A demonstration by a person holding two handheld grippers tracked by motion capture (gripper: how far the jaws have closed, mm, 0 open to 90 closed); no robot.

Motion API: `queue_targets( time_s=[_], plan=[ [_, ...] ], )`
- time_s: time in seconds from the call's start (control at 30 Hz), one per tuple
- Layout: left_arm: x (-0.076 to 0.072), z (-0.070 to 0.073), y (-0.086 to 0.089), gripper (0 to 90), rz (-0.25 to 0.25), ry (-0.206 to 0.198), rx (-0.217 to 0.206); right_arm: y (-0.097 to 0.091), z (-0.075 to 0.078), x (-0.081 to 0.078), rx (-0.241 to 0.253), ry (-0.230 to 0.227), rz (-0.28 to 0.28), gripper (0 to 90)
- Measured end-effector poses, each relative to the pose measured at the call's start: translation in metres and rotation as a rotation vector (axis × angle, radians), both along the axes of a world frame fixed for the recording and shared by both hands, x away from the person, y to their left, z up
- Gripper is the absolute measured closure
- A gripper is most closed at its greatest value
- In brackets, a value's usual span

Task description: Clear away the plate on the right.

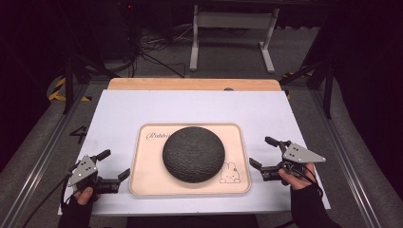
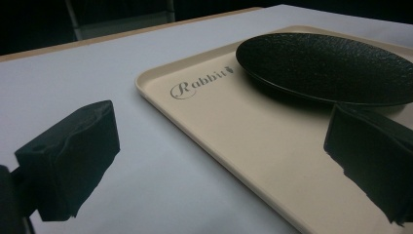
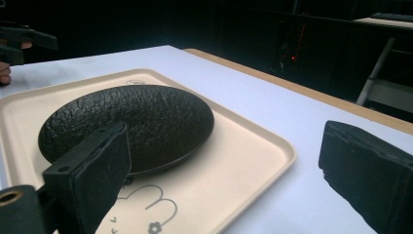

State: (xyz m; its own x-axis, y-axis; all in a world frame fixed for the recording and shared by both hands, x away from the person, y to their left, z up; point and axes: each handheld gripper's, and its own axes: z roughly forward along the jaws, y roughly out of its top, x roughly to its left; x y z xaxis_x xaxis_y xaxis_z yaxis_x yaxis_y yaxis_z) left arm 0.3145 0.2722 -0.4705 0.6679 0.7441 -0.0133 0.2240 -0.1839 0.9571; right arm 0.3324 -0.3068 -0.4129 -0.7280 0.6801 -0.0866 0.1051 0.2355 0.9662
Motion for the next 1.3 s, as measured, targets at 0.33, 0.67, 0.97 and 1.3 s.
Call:
queue_targets(
  time_s=[0.33, 0.67, 0.97, 1.3],
  plan=[
    [0.000, 0.000, 0.000, 0.3, -0.002, 0.000, -0.003, -0.021, -0.017, 0.003, 0.007, 0.007, -0.015, 5.3],
    [0.000, 0.000, 0.001, 0.3, -0.005, 0.003, -0.004, -0.034, -0.036, 0.001, 0.016, 0.041, -0.015, 5.3],
    [0.000, 0.000, 0.001, 0.4, -0.007, 0.004, -0.006, -0.038, -0.042, -0.003, 0.047, 0.056, -0.035, 5.3],
    [0.000, 0.000, 0.001, 0.4, -0.007, 0.002, -0.005, -0.038, -0.042, -0.001, 0.049, 0.079, -0.045, 4.0]
  ],
)
